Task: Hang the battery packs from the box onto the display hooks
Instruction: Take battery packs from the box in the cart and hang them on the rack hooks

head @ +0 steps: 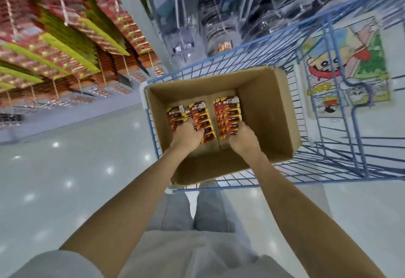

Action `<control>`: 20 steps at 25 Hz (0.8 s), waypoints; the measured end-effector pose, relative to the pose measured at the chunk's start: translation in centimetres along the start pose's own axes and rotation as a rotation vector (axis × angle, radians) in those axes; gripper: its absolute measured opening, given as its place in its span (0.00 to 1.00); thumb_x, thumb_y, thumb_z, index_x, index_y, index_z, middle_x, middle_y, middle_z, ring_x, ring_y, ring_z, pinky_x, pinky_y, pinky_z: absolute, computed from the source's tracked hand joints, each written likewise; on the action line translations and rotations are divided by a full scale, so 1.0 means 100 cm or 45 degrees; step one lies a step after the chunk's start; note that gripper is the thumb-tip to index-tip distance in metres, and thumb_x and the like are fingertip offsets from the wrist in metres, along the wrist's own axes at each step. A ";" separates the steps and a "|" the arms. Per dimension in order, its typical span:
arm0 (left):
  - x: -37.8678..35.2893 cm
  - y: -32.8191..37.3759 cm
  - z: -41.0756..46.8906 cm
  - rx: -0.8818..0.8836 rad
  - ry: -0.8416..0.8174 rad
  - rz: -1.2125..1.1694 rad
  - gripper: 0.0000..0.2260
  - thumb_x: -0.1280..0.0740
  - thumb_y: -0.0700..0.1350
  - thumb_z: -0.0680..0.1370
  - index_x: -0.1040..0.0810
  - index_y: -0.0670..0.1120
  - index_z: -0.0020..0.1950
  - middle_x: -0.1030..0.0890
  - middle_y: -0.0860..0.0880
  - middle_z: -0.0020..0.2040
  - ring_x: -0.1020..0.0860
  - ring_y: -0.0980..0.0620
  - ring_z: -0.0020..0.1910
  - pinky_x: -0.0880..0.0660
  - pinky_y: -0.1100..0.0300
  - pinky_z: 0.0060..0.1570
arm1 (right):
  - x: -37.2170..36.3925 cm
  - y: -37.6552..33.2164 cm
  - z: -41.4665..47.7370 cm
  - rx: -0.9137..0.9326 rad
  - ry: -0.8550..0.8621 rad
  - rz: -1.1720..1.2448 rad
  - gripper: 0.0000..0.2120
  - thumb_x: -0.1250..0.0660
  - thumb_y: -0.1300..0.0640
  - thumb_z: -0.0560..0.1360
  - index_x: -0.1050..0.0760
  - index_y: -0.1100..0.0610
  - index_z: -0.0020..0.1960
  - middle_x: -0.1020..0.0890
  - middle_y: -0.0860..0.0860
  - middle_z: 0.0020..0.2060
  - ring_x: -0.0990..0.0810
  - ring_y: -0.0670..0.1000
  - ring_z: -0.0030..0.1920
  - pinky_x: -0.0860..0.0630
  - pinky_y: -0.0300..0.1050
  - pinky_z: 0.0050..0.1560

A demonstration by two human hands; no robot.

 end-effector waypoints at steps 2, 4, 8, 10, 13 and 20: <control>-0.011 -0.011 0.025 0.087 -0.016 -0.045 0.08 0.34 0.47 0.83 0.24 0.48 0.62 0.22 0.50 0.53 0.22 0.49 0.54 0.24 0.52 0.59 | -0.010 0.007 0.026 -0.056 -0.051 -0.021 0.22 0.32 0.53 0.78 0.30 0.58 0.69 0.21 0.58 0.62 0.21 0.62 0.61 0.24 0.57 0.64; -0.023 -0.030 0.048 0.245 -0.028 -0.178 0.03 0.34 0.46 0.83 0.25 0.48 0.56 0.21 0.50 0.52 0.22 0.50 0.50 0.27 0.59 0.48 | -0.016 0.013 0.054 -0.111 -0.065 -0.024 0.21 0.33 0.54 0.79 0.30 0.59 0.69 0.21 0.59 0.63 0.21 0.62 0.63 0.25 0.55 0.65; -0.048 -0.061 0.073 0.475 0.013 -0.419 0.12 0.32 0.46 0.82 0.23 0.45 0.64 0.19 0.47 0.59 0.21 0.49 0.51 0.29 0.59 0.48 | -0.023 0.026 0.096 -0.212 -0.092 -0.016 0.17 0.35 0.57 0.81 0.29 0.61 0.68 0.21 0.59 0.63 0.22 0.61 0.64 0.27 0.49 0.60; -0.060 -0.072 0.089 0.506 0.032 -0.418 0.14 0.32 0.47 0.82 0.23 0.46 0.66 0.20 0.46 0.62 0.21 0.45 0.61 0.30 0.55 0.55 | -0.029 0.033 0.118 -0.267 -0.092 0.020 0.21 0.35 0.58 0.81 0.33 0.63 0.72 0.23 0.60 0.66 0.24 0.62 0.67 0.27 0.49 0.61; -0.077 -0.078 0.104 0.532 0.035 -0.431 0.13 0.32 0.48 0.83 0.23 0.46 0.66 0.20 0.46 0.62 0.22 0.44 0.64 0.29 0.53 0.59 | -0.041 0.040 0.148 -0.291 -0.071 0.025 0.32 0.32 0.54 0.80 0.42 0.61 0.79 0.29 0.61 0.72 0.28 0.62 0.71 0.30 0.55 0.70; -0.099 -0.075 0.131 0.516 0.143 -0.508 0.14 0.32 0.47 0.83 0.25 0.44 0.67 0.20 0.45 0.64 0.22 0.43 0.66 0.29 0.53 0.62 | -0.065 0.057 0.179 -0.299 0.071 -0.058 0.42 0.27 0.49 0.78 0.48 0.62 0.80 0.38 0.62 0.76 0.33 0.64 0.74 0.29 0.59 0.69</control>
Point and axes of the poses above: each hand's wrist, its own z-axis towards the middle knuckle, its own x-axis out of the back of the hand, y = z × x, the point moved 8 cm from there along z, towards the middle knuckle
